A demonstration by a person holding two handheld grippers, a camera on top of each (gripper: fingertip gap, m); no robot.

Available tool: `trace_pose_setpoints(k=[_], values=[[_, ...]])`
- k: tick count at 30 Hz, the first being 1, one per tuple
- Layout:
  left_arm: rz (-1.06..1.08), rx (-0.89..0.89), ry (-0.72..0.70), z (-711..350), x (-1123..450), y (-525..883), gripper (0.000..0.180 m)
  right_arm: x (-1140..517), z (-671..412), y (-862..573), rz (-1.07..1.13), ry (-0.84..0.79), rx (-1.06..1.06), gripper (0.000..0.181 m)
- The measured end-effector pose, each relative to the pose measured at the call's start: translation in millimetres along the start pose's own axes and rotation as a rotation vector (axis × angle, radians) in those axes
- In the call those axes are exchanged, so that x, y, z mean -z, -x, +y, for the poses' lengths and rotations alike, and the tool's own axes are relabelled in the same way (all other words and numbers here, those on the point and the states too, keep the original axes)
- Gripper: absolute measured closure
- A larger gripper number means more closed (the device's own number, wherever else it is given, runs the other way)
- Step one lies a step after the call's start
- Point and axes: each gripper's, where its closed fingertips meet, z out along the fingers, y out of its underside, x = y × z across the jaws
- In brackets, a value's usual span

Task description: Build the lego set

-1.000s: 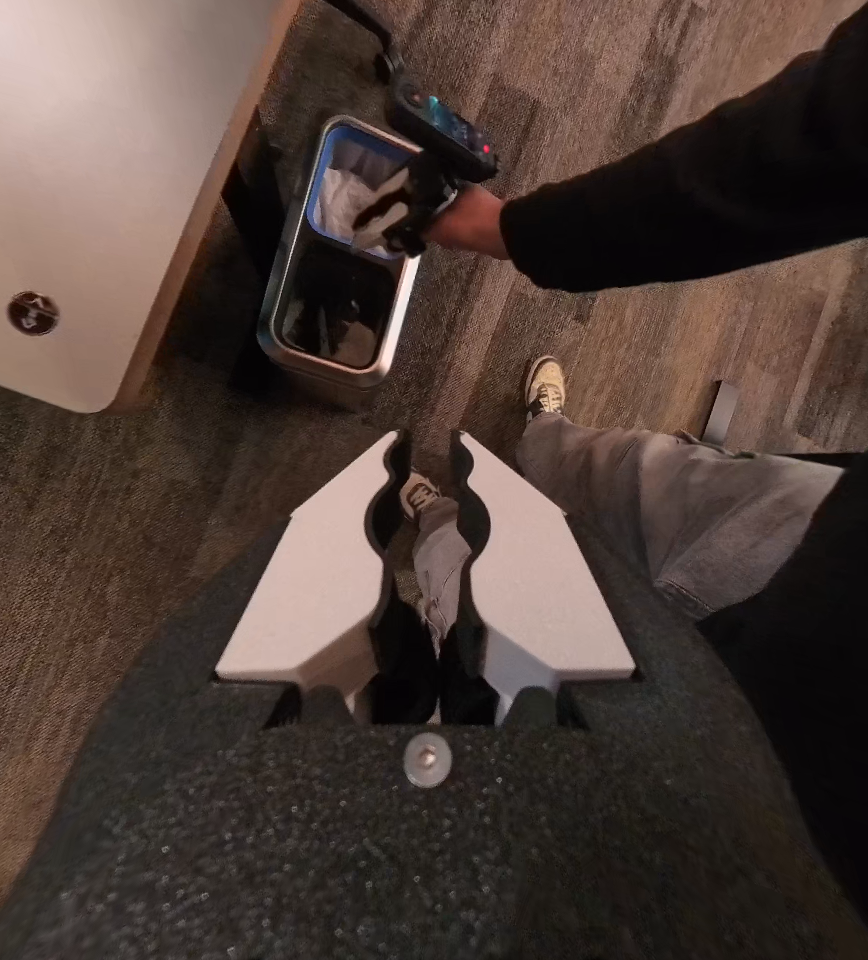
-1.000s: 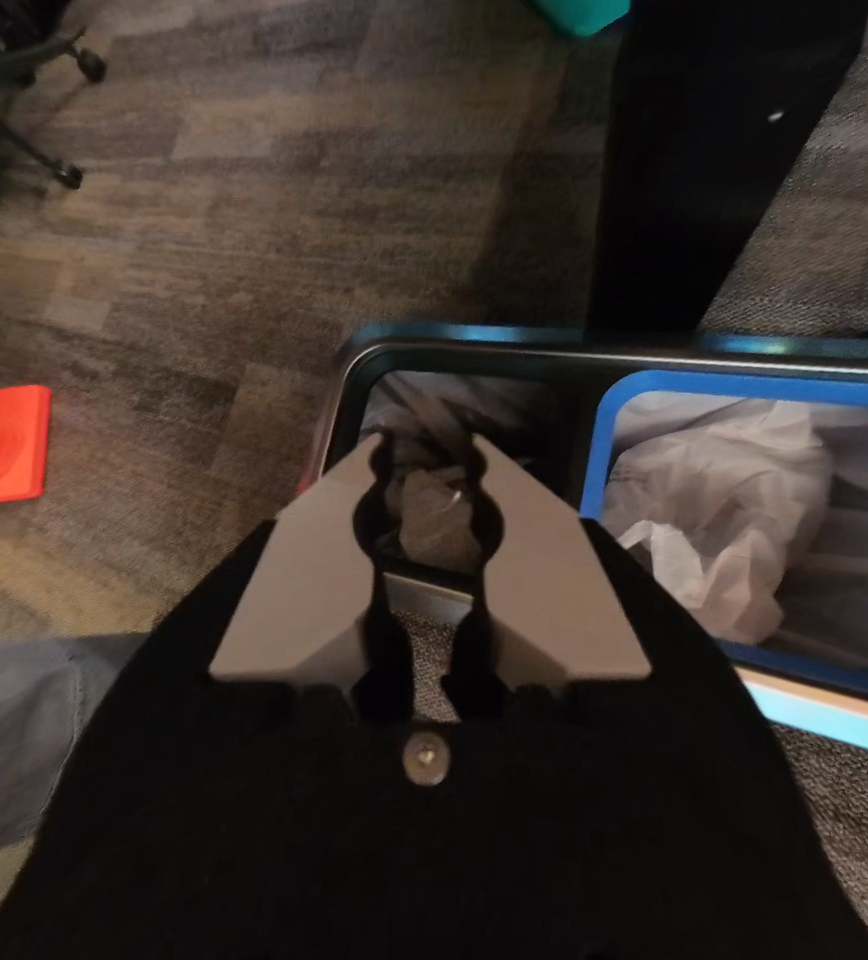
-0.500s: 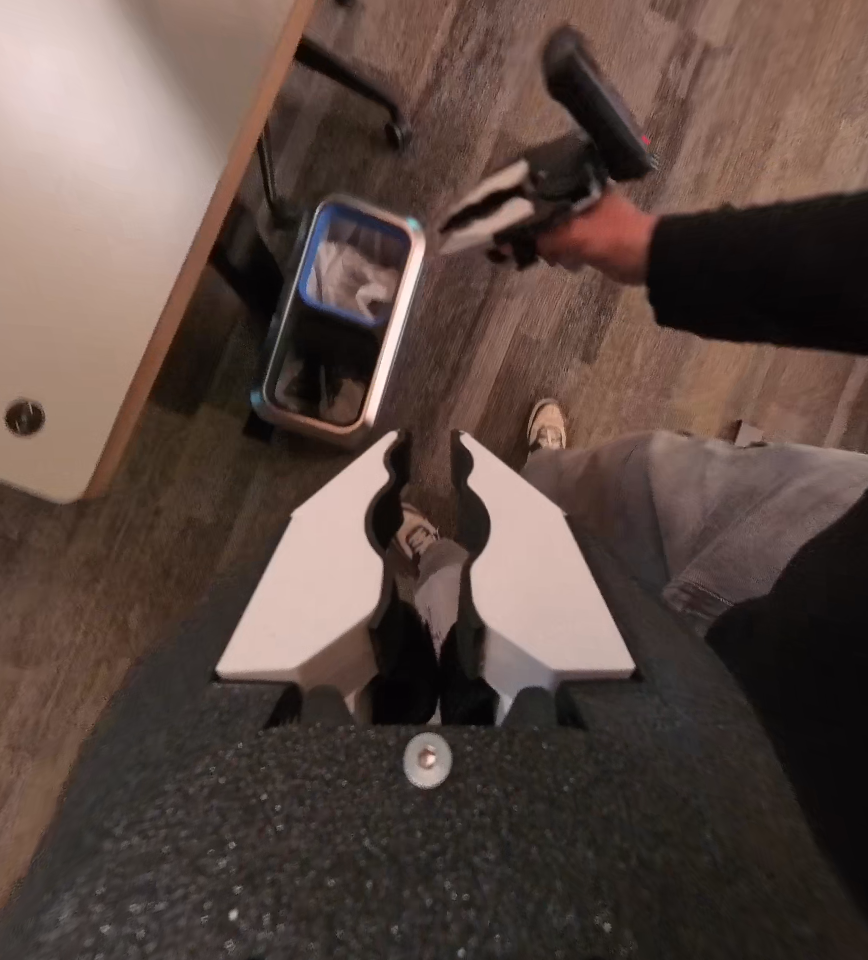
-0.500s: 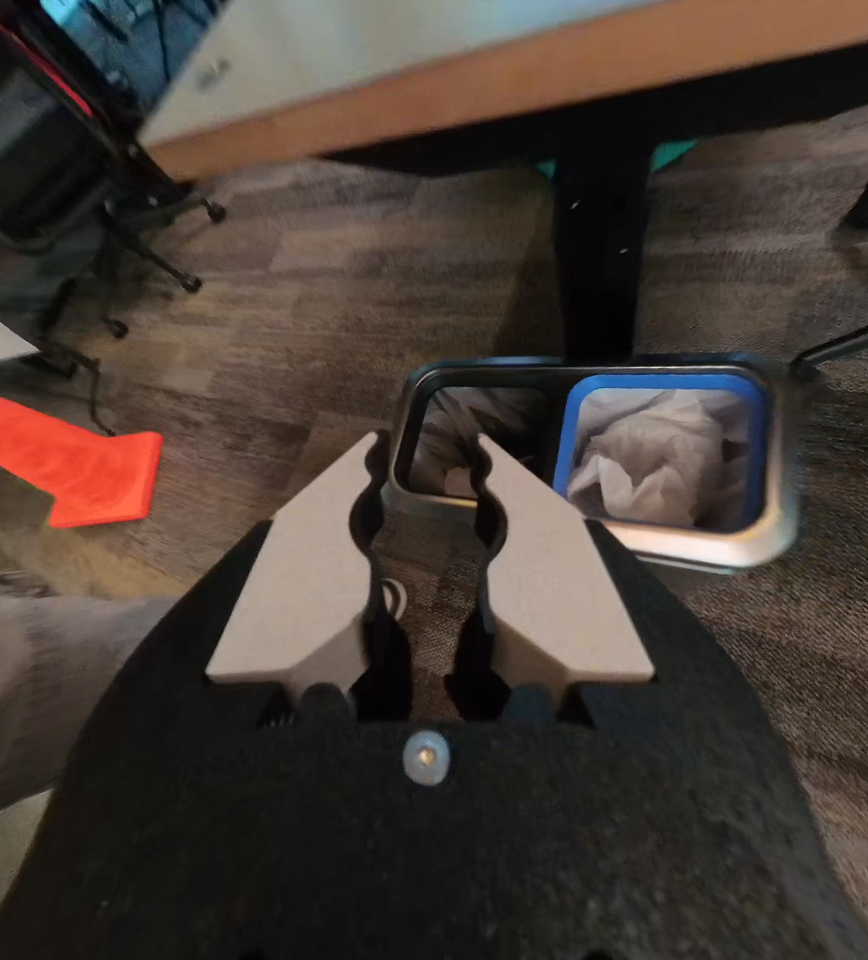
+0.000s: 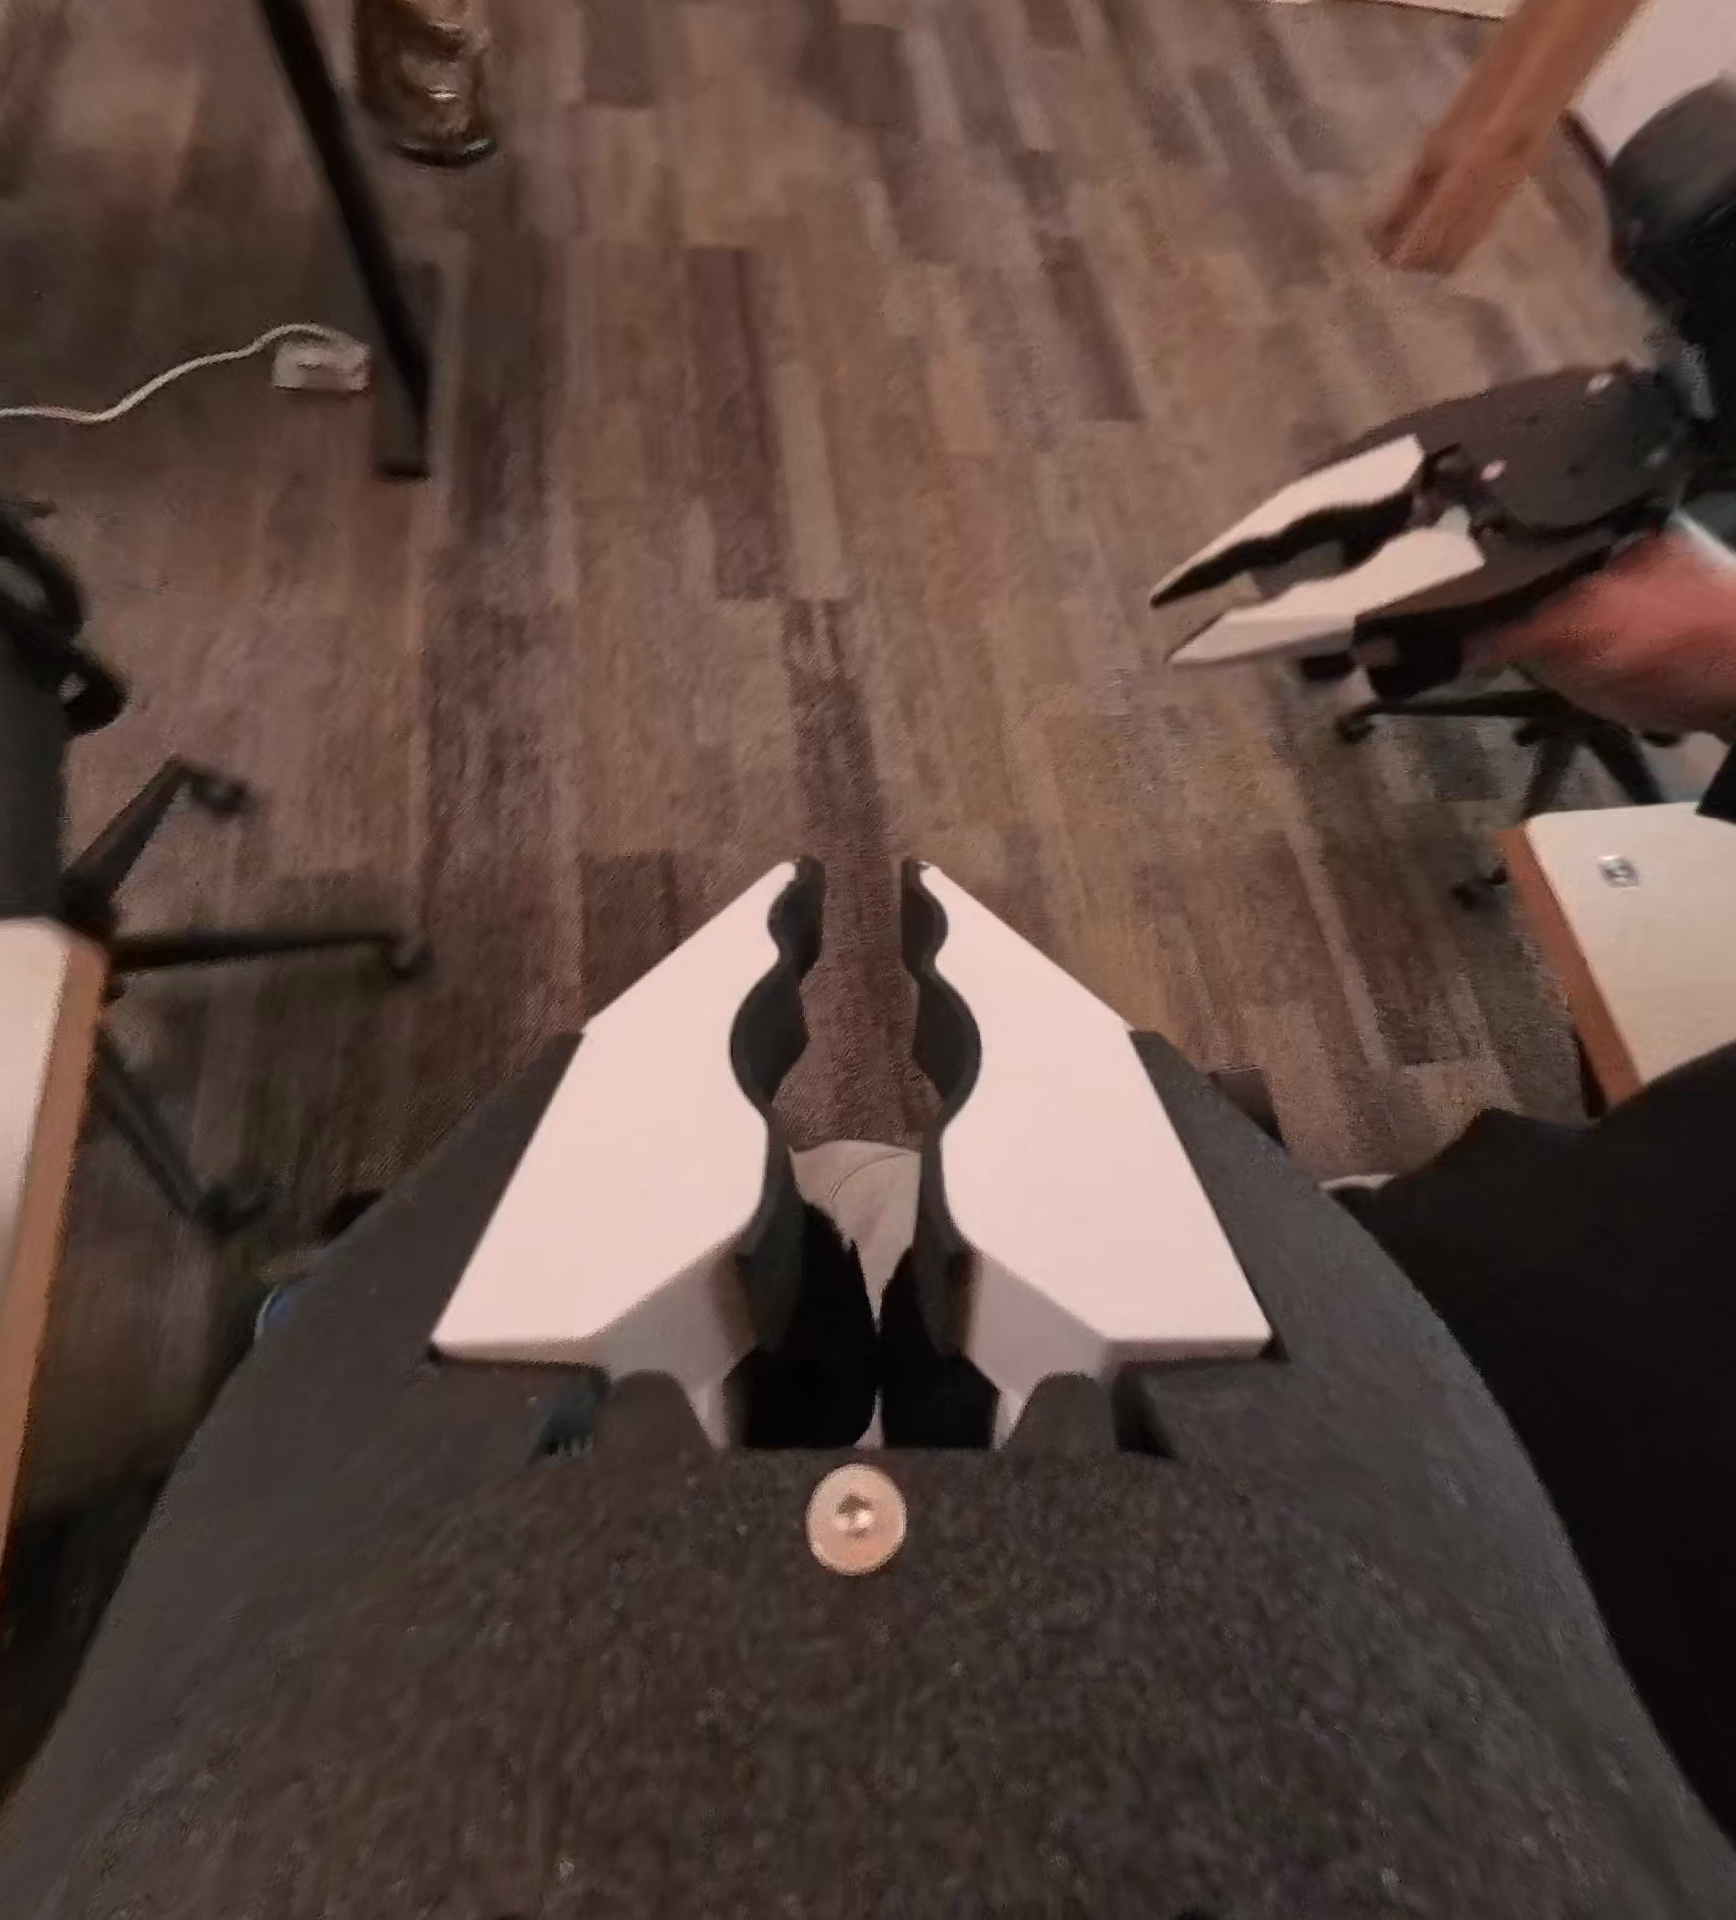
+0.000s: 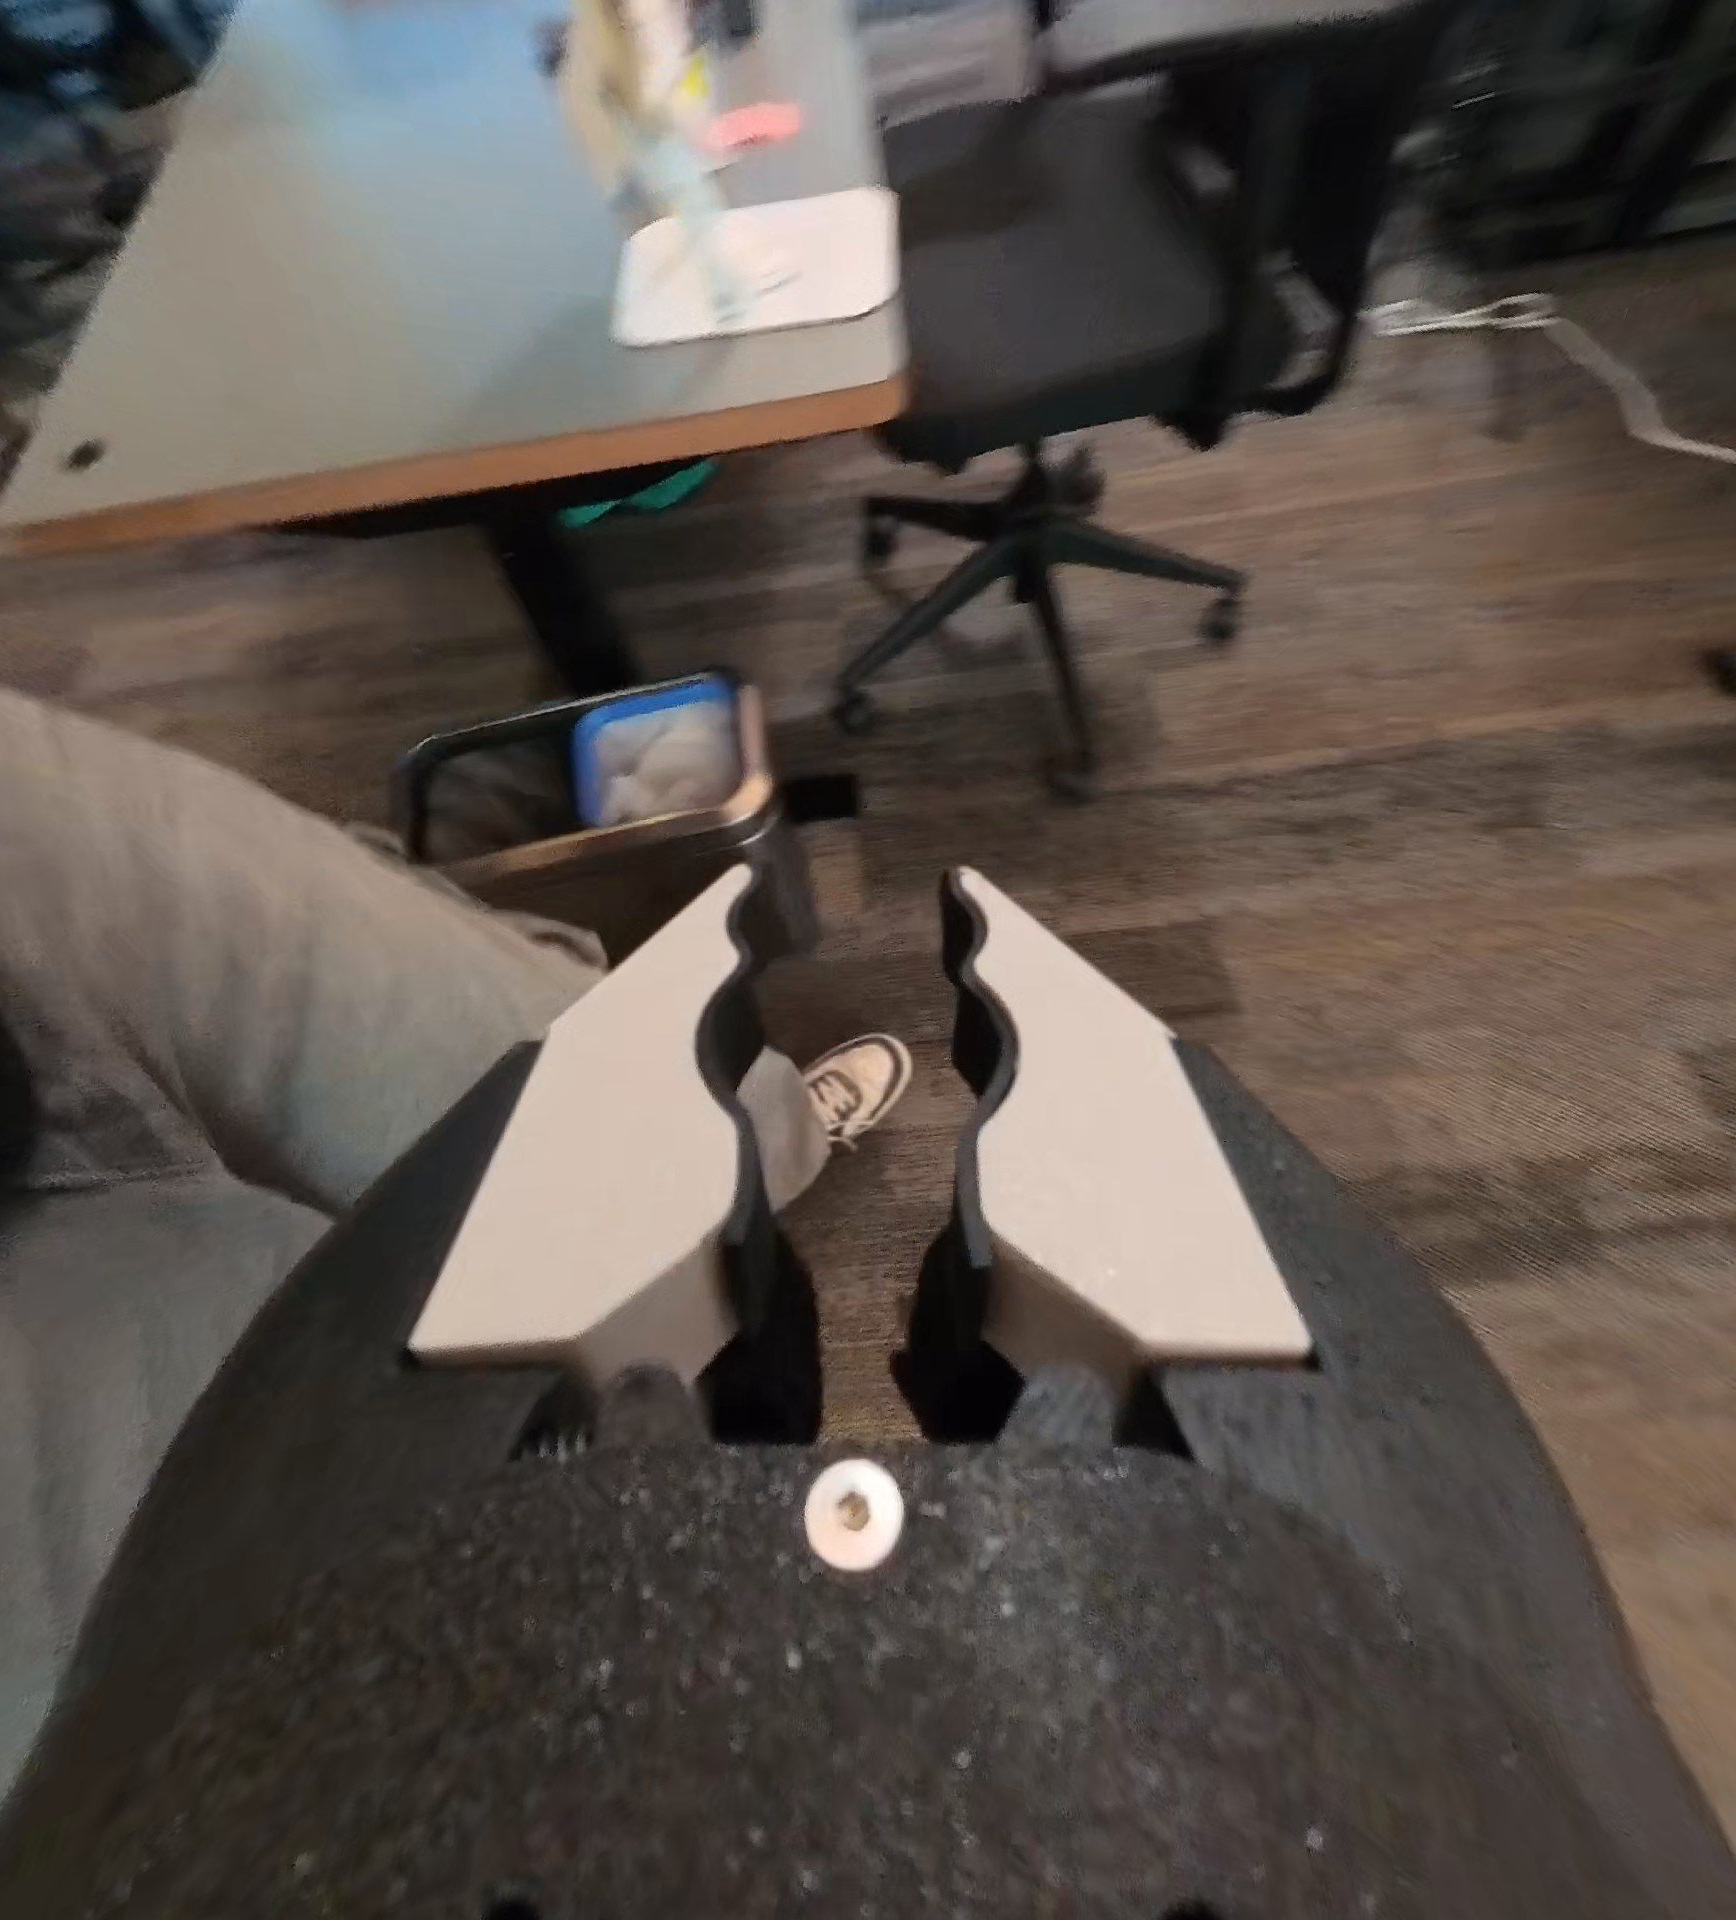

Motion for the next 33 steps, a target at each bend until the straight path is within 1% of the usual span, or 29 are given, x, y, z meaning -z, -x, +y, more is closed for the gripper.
trace_pose_setpoints(k=[1, 6, 8, 13, 17, 19, 22, 24, 27, 30, 33], values=[[0.037, -0.012, 0.004, -14.7, -19.2, -5.1, 0.167, 20.9, -8.1, -23.9, 0.056, -0.024, -0.022, 0.149], [0.16, -0.069, -0.002, -98.9, -128.2, -10.8, 0.167, 95.8, -45.6, -136.9, 0.264, -0.135, -0.083, 0.148], [0.183, -0.096, -0.005, -136.0, -179.0, -6.3, 0.167, 110.4, -58.7, -180.6, 0.275, -0.177, -0.108, 0.149], [0.213, -0.123, -0.071, -250.9, -312.6, 7.5, 0.167, 130.6, -87.8, -298.2, 0.262, -0.206, -0.156, 0.147], [0.258, -0.126, -0.104, -359.8, -405.2, 9.4, 0.167, 158.5, -113.8, -386.8, 0.255, -0.237, -0.271, 0.146], [0.292, -0.144, -0.106, -407.0, -450.7, 4.0, 0.167, 177.0, -119.2, -432.0, 0.284, -0.238, -0.293, 0.146], [0.346, -0.19, -0.096, -466.7, -520.8, -9.2, 0.167, 208.6, -113.6, -502.6, 0.406, -0.223, -0.278, 0.149], [0.39, -0.225, -0.084, -503.0, -570.3, -21.9, 0.167, 228.4, -105.5, -554.8, 0.464, -0.24, -0.321, 0.148], [0.418, -0.319, -0.077, -552.3, -648.7, -39.2, 0.167, 254.3, -85.2, -640.7, 0.54, -0.288, -0.403, 0.149], [0.415, -0.412, -0.07, -596.5, -739.6, -58.3, 0.168, 278.1, -62.6, -740.9, 0.615, -0.31, -0.412, 0.149], [0.444, -0.404, -0.04, -641.5, -828.6, -85.8, 0.168, 298.1, -47.9, -845.8, 0.635, -0.283, -0.397, 0.149]])
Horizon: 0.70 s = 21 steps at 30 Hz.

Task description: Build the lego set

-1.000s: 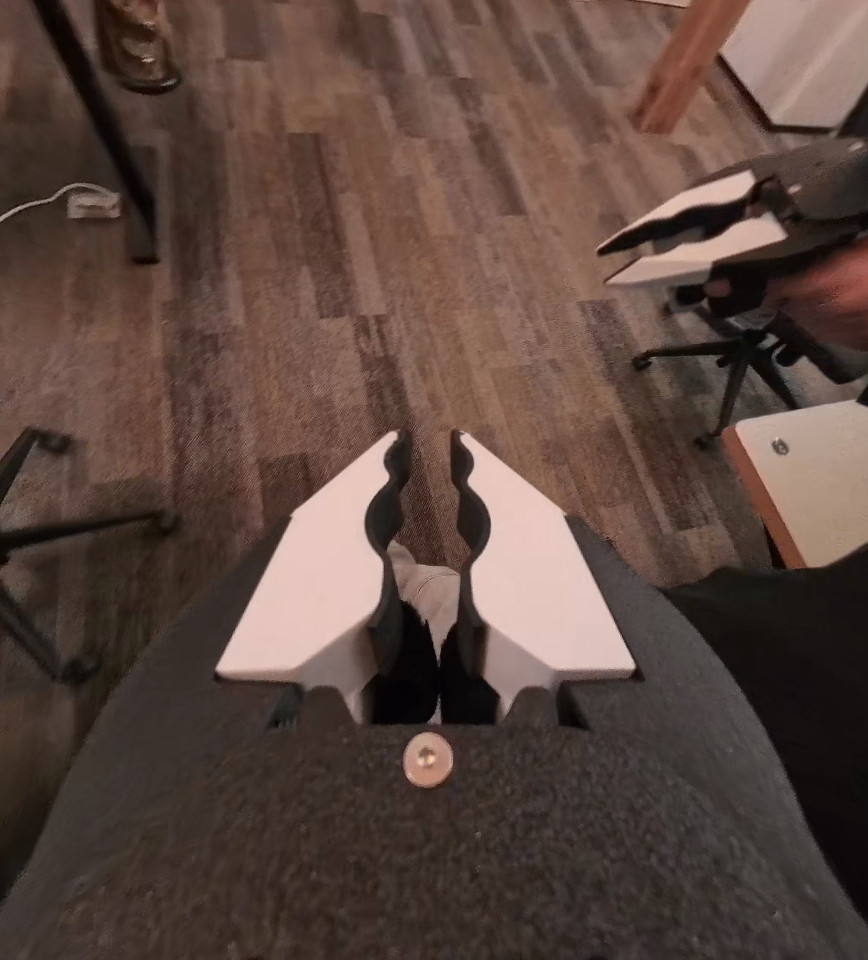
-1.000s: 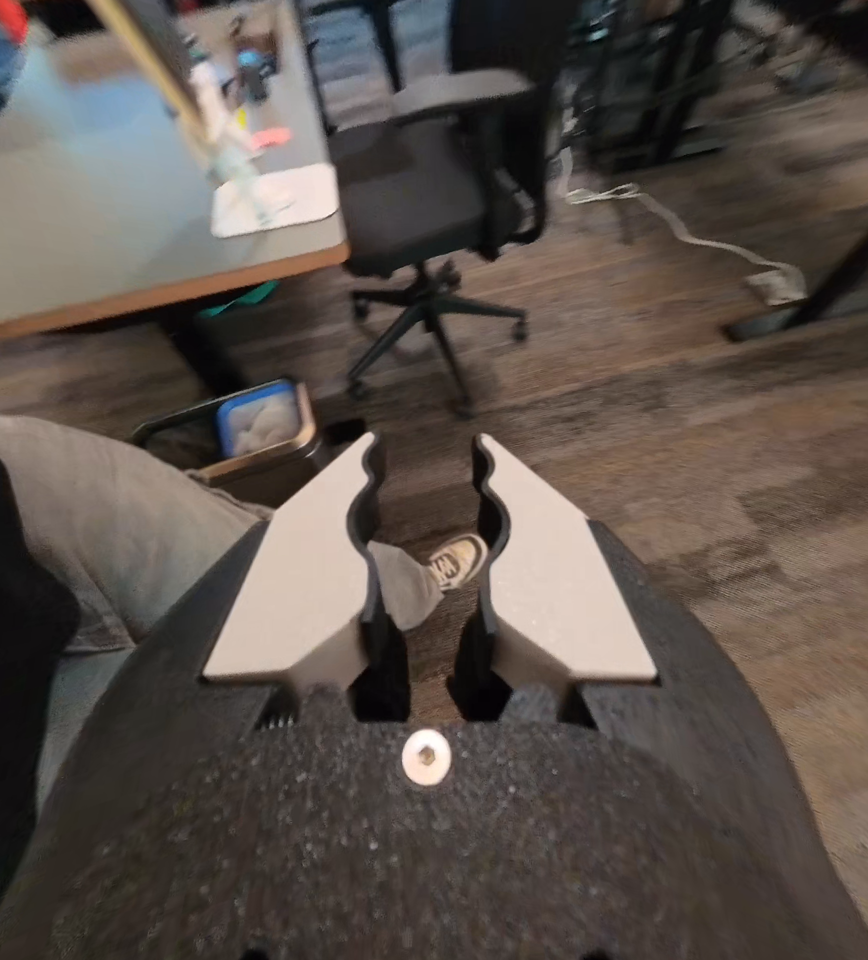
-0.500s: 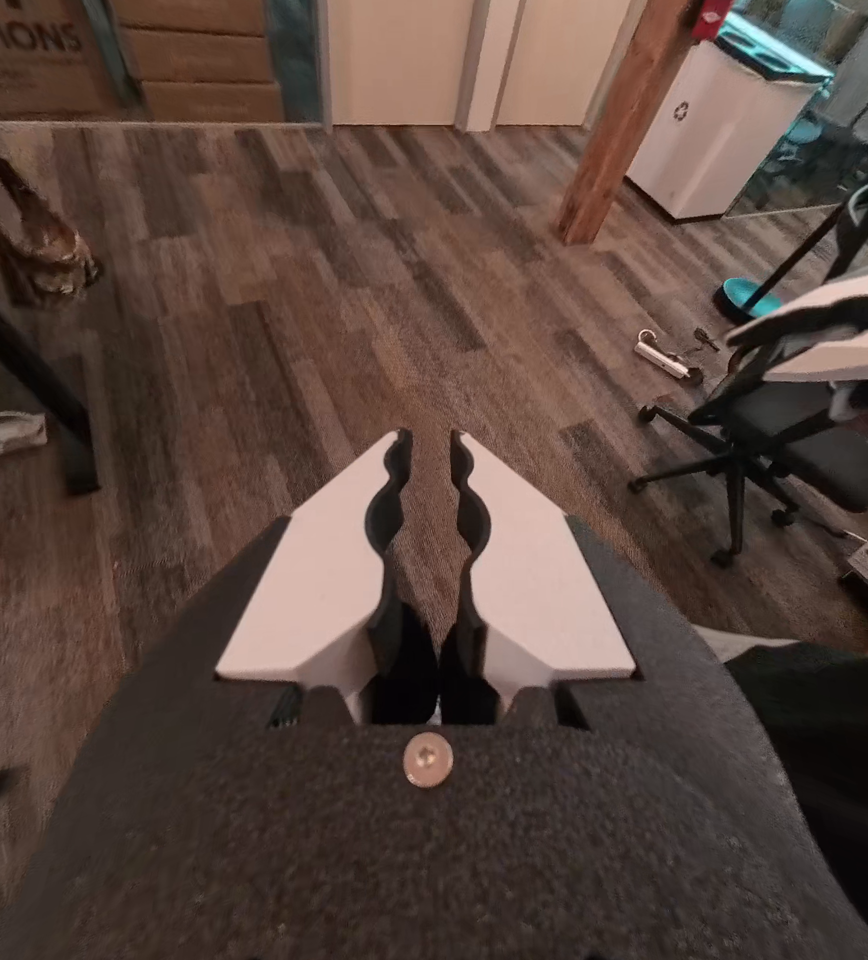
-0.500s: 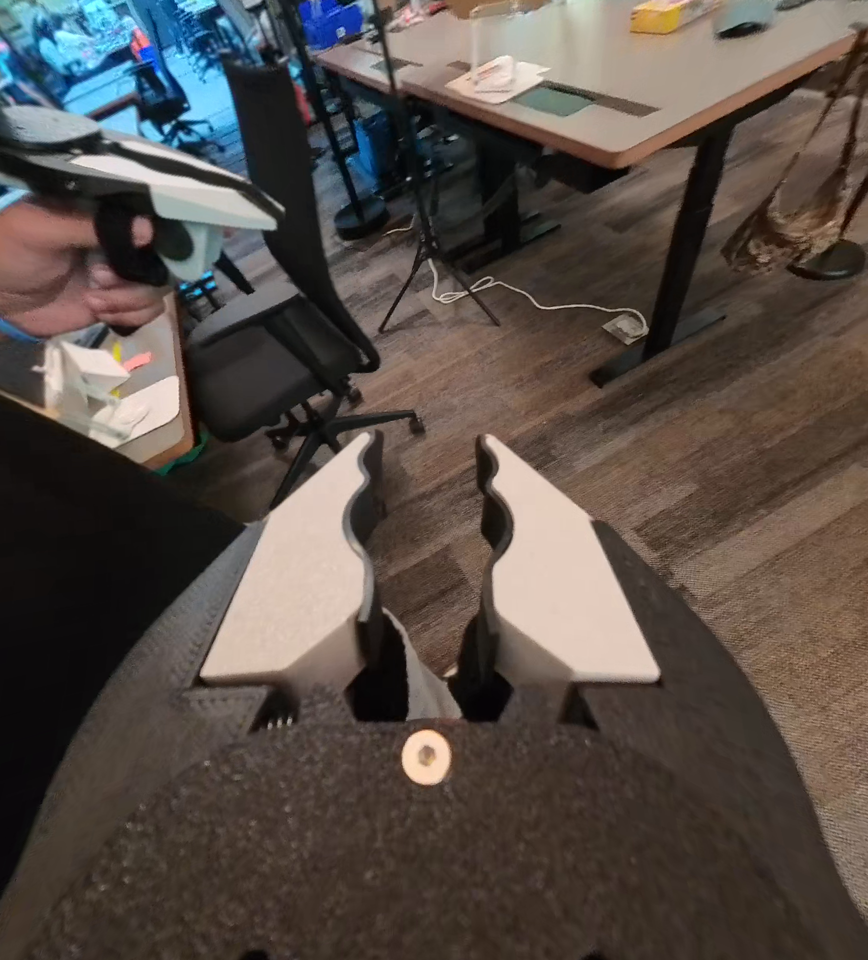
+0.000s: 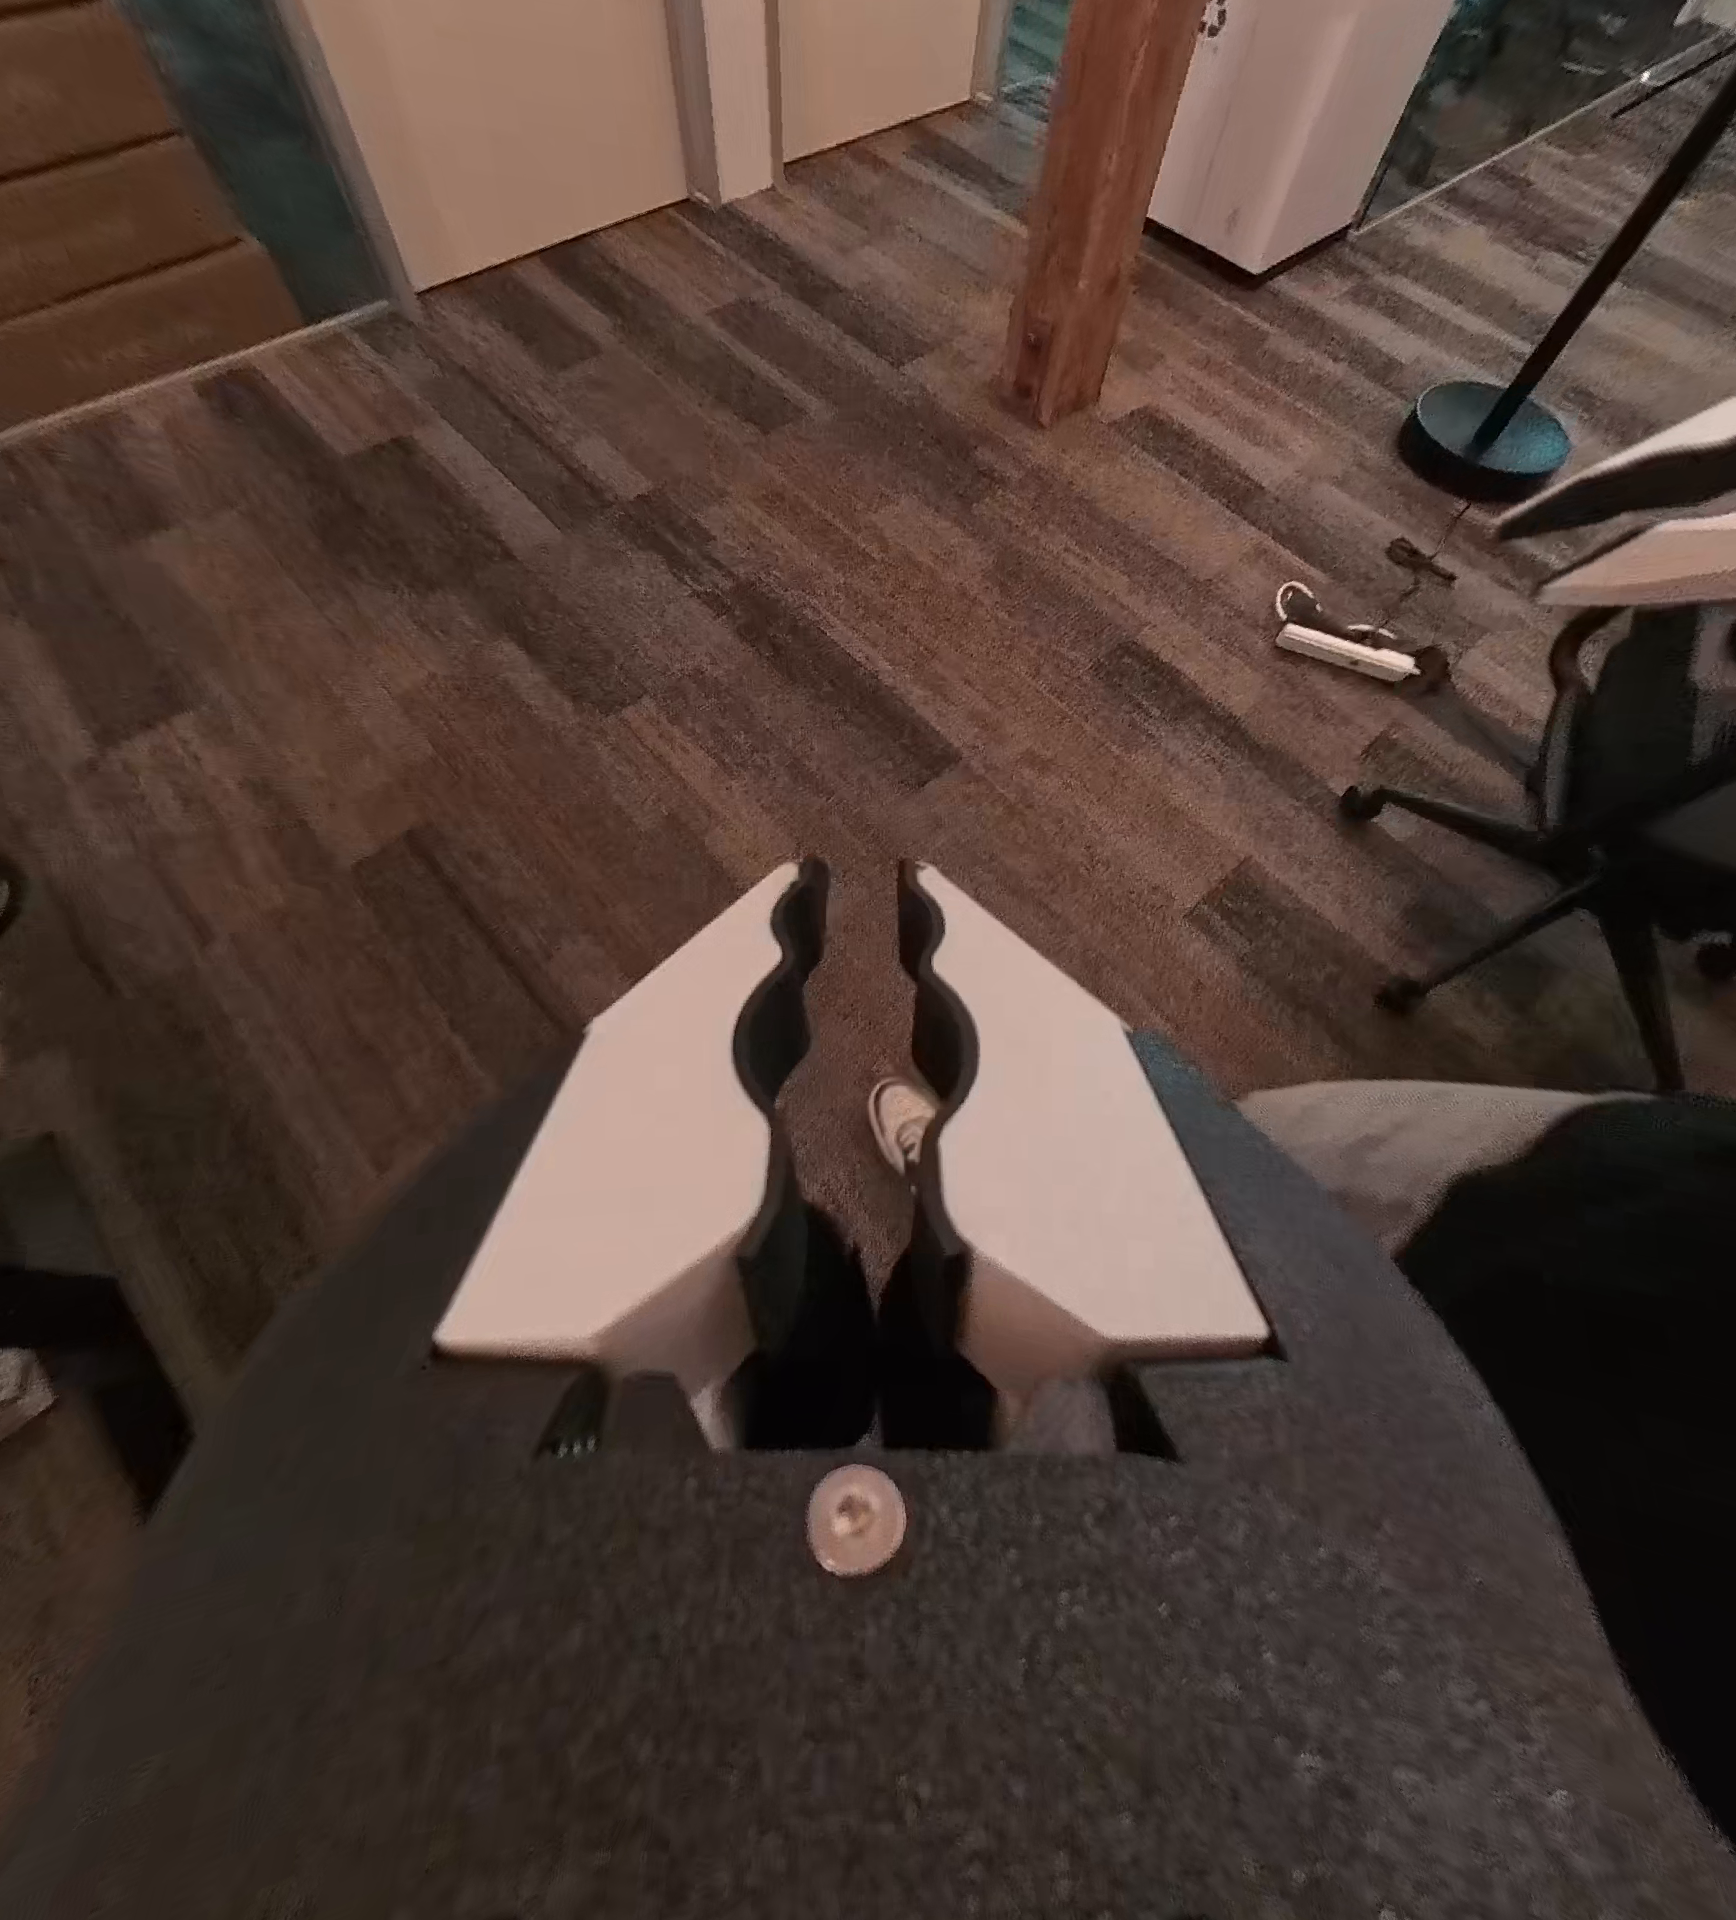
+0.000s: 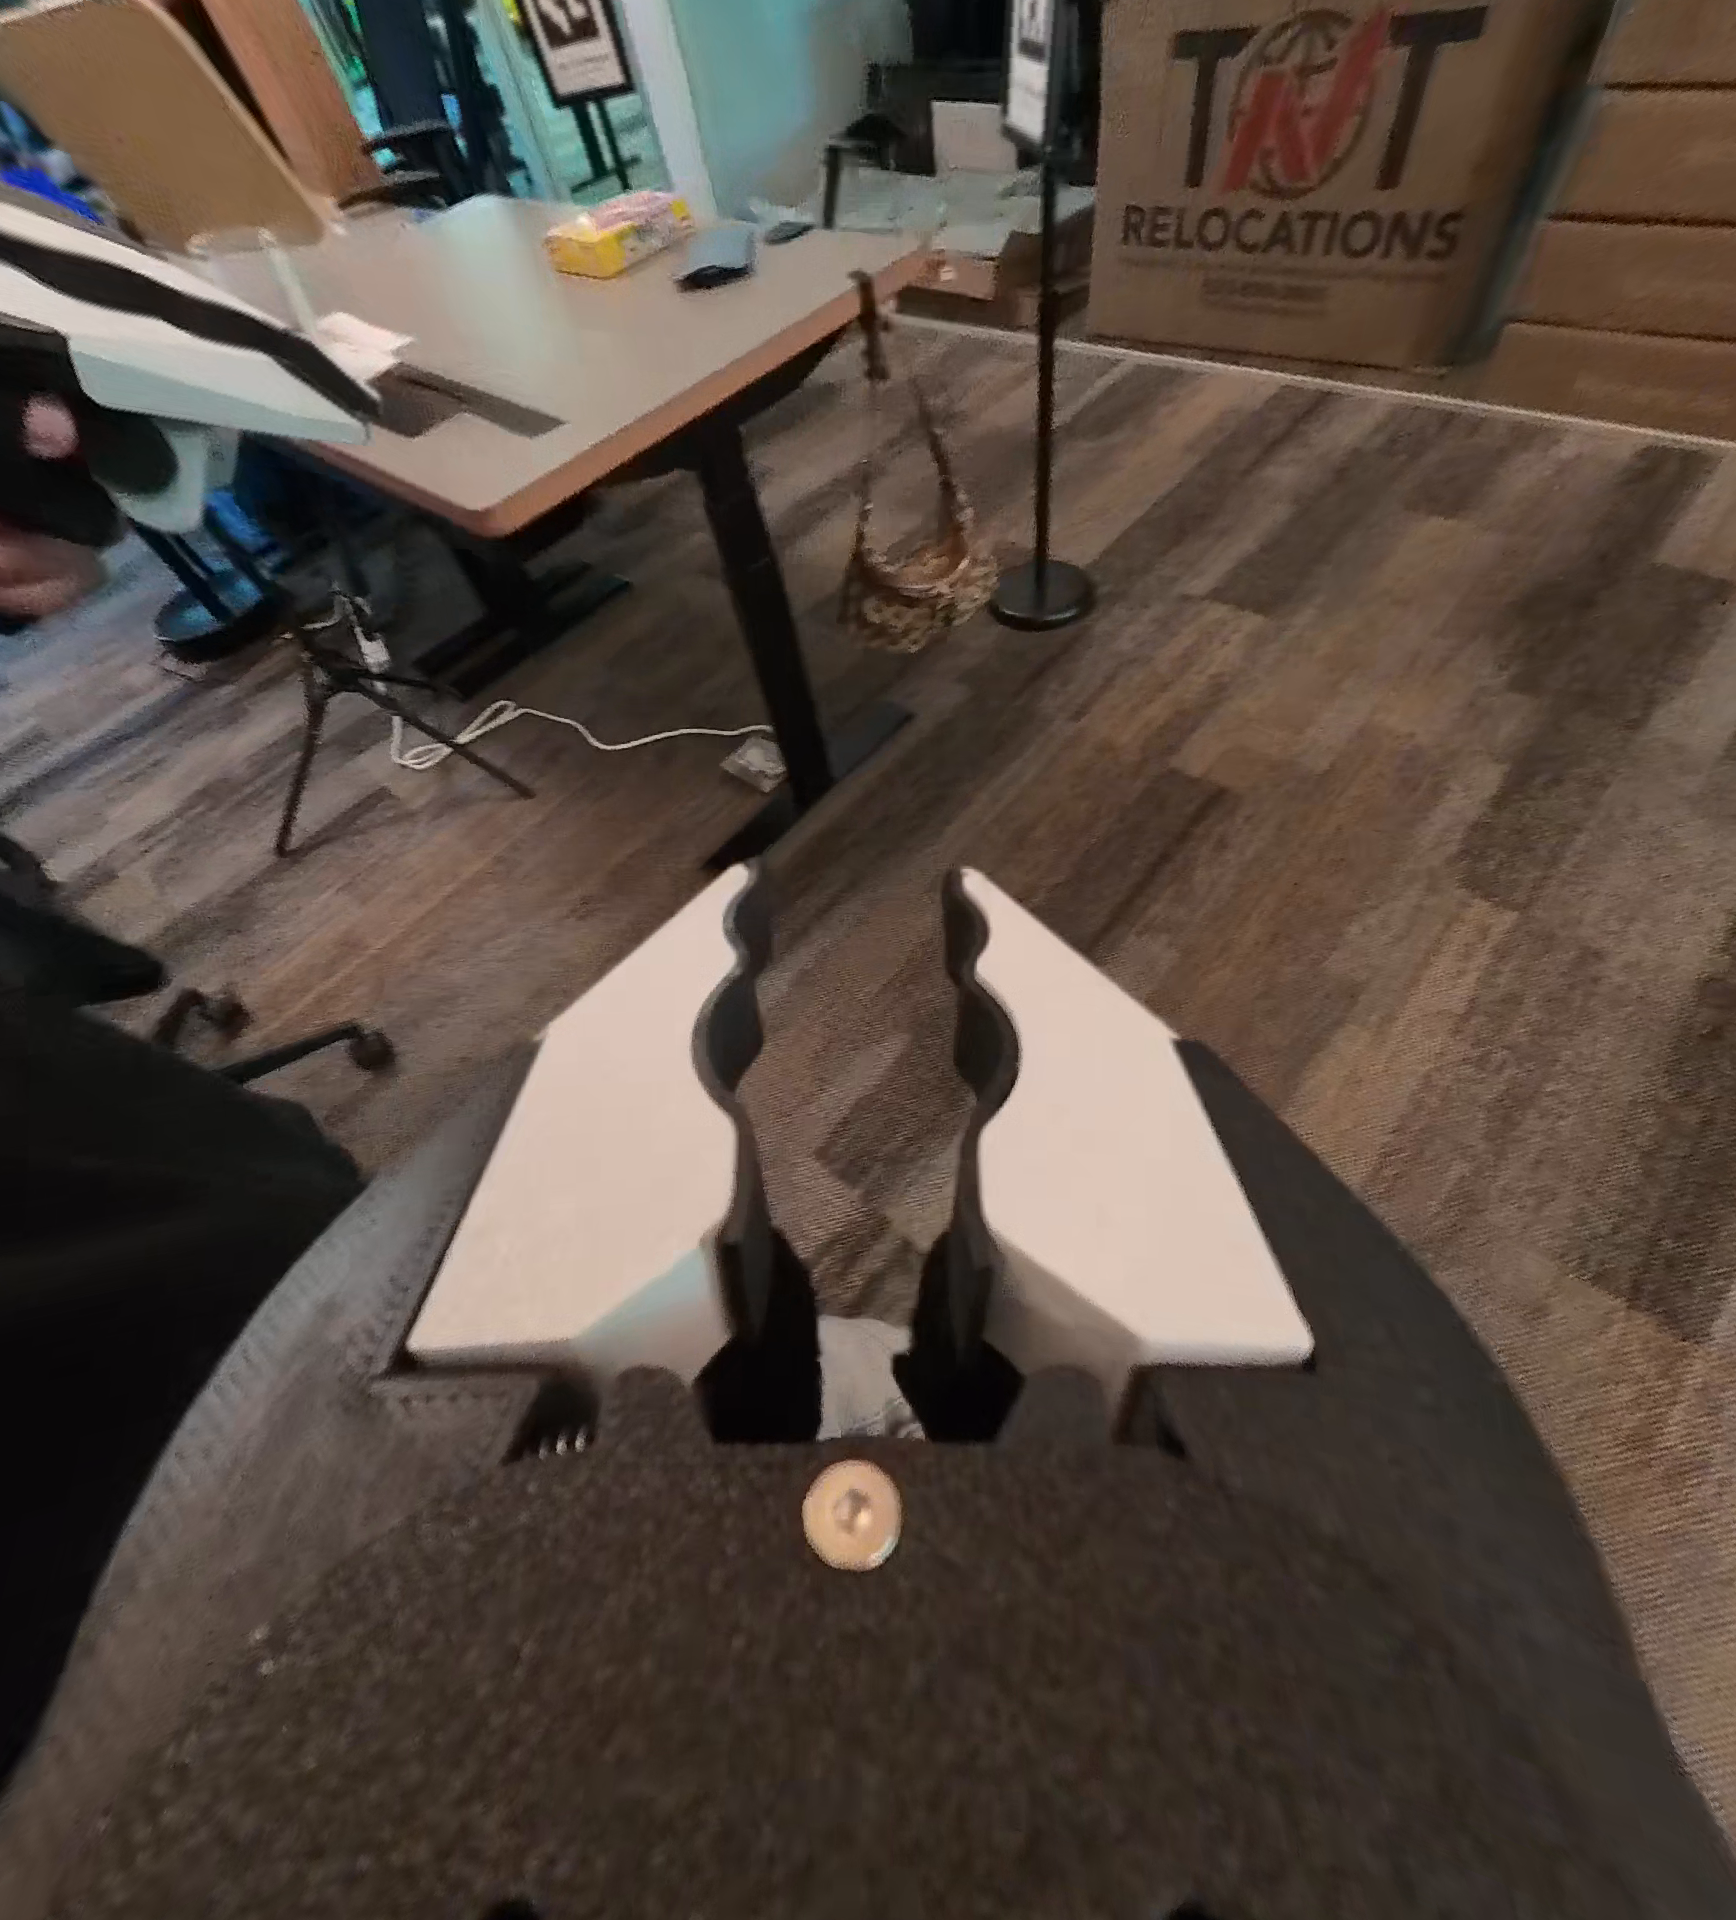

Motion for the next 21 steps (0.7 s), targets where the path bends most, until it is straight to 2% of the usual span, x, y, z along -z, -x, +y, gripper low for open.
trace_pose_setpoints(k=[5, 11, 18, 21], values=[[0.026, 0.068, 0.02, -95.2, -119.8, 55.0, 0.168, -78.5, -90.3, -143.7, -0.051, -0.02, 0.005, 0.149], [-0.027, 0.097, 0.003, -187.2, -230.8, 154.1, 0.168, -195.6, -205.6, -287.2, -0.13, 0.007, 0.165, 0.148], [-0.091, 0.164, -0.057, -250.9, -362.2, 318.9, 0.168, -377.0, -306.8, -405.8, -0.221, -0.045, 0.241, 0.147], [-0.16, 0.166, -0.095, -280.5, -409.0, 406.4, 0.169, -463.5, -336.9, -446.9, -0.268, -0.039, 0.206, 0.147]])
